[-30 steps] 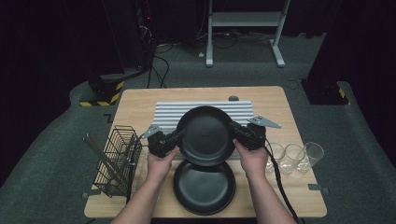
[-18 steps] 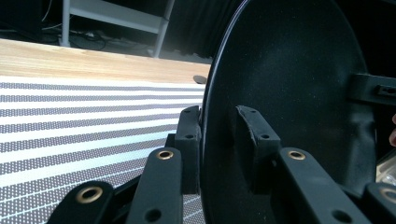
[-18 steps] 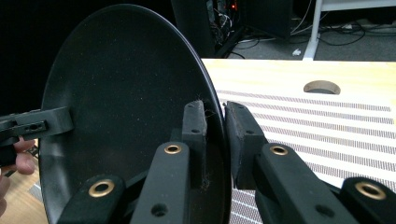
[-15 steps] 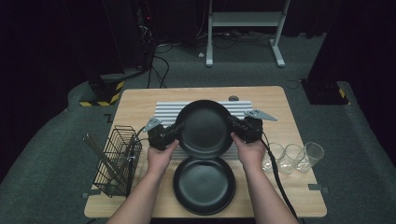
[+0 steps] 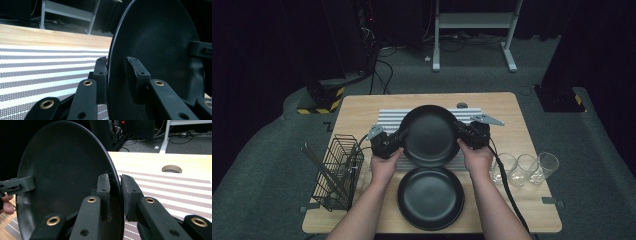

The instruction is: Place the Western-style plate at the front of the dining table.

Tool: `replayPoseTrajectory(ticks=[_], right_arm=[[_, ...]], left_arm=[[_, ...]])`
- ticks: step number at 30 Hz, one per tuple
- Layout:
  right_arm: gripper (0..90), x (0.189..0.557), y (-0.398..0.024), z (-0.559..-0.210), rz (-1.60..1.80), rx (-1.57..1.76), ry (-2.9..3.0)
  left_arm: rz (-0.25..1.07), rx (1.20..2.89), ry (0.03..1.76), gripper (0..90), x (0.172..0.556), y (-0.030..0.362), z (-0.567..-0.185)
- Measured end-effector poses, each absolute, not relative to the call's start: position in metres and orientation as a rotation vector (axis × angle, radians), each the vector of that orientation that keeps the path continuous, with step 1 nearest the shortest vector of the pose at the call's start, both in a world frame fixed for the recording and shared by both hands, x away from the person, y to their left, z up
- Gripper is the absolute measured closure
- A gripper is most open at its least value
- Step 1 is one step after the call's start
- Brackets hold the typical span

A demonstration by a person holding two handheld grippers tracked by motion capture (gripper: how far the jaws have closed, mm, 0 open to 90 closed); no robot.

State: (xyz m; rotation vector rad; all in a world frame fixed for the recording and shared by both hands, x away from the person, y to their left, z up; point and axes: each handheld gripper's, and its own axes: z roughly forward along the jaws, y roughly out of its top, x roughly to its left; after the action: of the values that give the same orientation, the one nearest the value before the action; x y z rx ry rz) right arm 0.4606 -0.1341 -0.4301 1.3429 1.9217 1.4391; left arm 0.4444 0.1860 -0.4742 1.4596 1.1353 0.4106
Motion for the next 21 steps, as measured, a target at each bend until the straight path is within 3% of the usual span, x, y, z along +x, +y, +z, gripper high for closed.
replayPoseTrajectory(ticks=[21], right_arm=[[77.6, 0.491, -0.127, -0.422, 1.402, 1.337, 1.948]], left_arm=[[0.432, 1.454, 1.178, 70.3, 0.468, 0.188, -0.468]])
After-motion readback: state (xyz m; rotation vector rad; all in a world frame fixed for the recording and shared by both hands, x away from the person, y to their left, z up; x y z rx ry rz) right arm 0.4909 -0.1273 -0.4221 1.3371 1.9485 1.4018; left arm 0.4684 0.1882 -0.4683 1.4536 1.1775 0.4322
